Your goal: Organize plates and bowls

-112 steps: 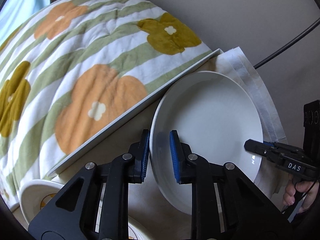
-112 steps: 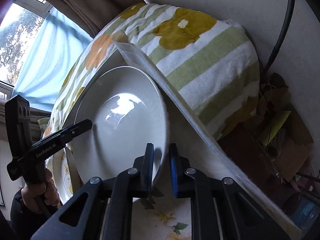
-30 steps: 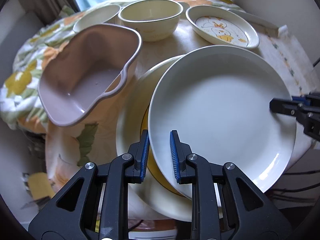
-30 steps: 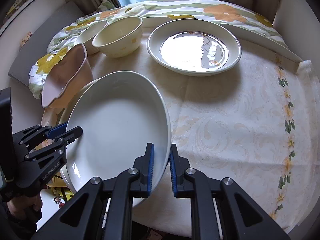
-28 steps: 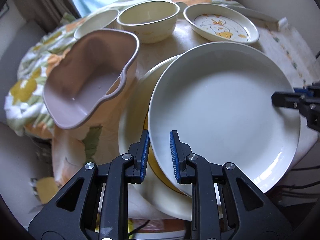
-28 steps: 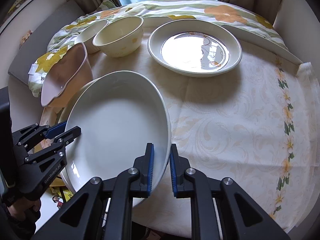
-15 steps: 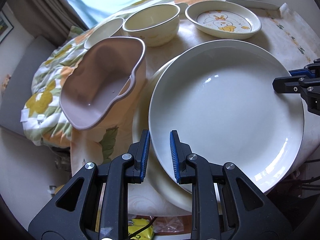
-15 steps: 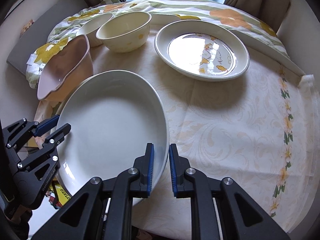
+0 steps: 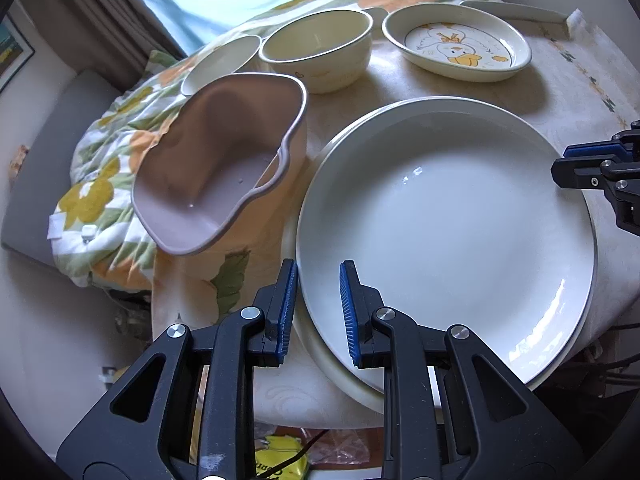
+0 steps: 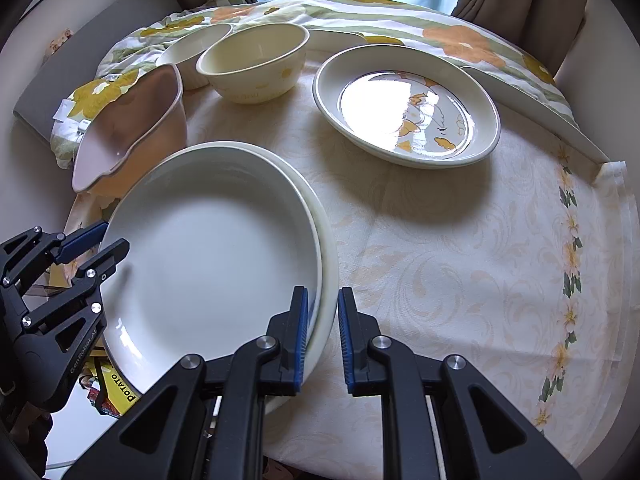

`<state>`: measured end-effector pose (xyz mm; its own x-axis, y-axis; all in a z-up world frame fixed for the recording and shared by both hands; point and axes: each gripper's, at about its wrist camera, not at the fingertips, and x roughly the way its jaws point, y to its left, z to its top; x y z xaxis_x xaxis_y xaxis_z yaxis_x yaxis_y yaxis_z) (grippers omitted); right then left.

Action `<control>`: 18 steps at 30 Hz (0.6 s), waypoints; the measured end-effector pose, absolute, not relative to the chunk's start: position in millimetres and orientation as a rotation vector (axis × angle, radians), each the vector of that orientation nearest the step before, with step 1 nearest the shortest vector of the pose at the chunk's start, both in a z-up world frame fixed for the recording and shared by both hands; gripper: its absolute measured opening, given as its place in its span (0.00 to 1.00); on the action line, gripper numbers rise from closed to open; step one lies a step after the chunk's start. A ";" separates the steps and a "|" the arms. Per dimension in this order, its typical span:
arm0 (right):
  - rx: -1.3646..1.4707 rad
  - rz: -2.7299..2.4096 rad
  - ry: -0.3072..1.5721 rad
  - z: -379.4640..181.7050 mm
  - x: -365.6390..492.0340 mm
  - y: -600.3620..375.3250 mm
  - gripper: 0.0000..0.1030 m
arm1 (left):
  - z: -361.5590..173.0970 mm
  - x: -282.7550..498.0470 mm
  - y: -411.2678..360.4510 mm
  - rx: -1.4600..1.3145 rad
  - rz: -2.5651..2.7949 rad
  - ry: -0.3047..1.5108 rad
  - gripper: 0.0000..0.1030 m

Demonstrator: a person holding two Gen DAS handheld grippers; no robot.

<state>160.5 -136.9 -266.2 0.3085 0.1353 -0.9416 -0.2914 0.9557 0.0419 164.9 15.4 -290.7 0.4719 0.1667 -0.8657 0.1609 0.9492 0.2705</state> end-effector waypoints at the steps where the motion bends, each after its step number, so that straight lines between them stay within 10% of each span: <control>1: -0.148 0.283 1.226 -266.3 160.7 -136.8 0.13 | -290.4 164.7 15.1 0.338 0.001 1.085 0.18; 18: 0.000 0.279 1.116 -210.6 164.0 -172.1 0.13 | -203.8 175.5 23.9 0.173 -0.051 0.938 0.18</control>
<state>164.0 -172.1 -210.6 0.4081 0.2212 -0.8858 -0.2213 0.9652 0.1391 175.5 23.9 -203.8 0.5911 0.0319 -0.8060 0.1187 0.9849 0.1261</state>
